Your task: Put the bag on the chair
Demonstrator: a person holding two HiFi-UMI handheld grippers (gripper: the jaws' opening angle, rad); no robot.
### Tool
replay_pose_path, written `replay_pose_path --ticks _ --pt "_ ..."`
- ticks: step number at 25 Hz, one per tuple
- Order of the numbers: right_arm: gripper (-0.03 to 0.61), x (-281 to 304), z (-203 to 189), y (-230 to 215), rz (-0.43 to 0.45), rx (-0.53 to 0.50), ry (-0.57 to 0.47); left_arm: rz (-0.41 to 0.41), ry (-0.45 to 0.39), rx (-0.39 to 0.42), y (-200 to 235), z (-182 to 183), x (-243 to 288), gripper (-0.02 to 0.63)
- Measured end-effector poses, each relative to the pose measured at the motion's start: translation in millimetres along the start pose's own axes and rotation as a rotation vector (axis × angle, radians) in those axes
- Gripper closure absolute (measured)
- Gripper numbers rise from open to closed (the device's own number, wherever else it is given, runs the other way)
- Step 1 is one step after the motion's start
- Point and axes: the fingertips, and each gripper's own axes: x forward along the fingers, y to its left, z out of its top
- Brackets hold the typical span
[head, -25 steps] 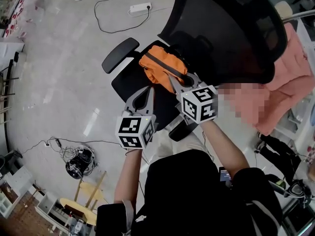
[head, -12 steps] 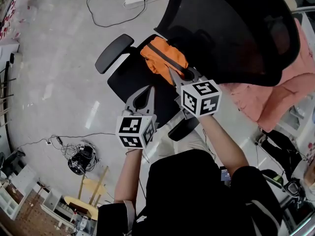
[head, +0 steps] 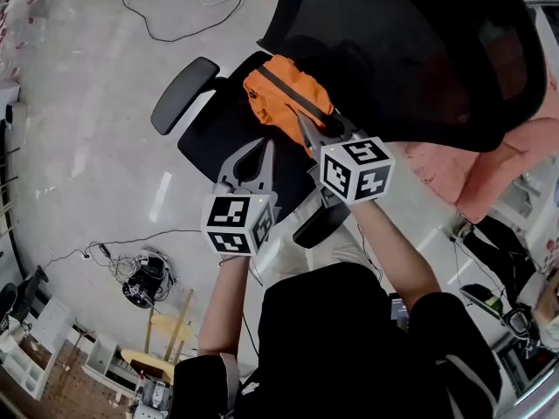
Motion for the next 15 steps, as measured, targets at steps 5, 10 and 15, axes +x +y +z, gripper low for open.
replay_pose_path --ticks 5,10,15 --pt "0.569 -3.8 3.9 -24.9 -0.05 0.002 -0.008 -0.021 0.023 -0.003 -9.1 -4.8 11.4 0.606" --pt "0.569 -5.9 -1.2 -52.3 -0.105 0.01 0.002 -0.035 0.053 -0.006 -12.2 -14.6 25.1 0.606" --pt "0.569 0.3 -6.8 -68.8 -0.142 0.014 0.011 -0.041 0.073 0.003 -4.3 -17.7 36.3 0.606"
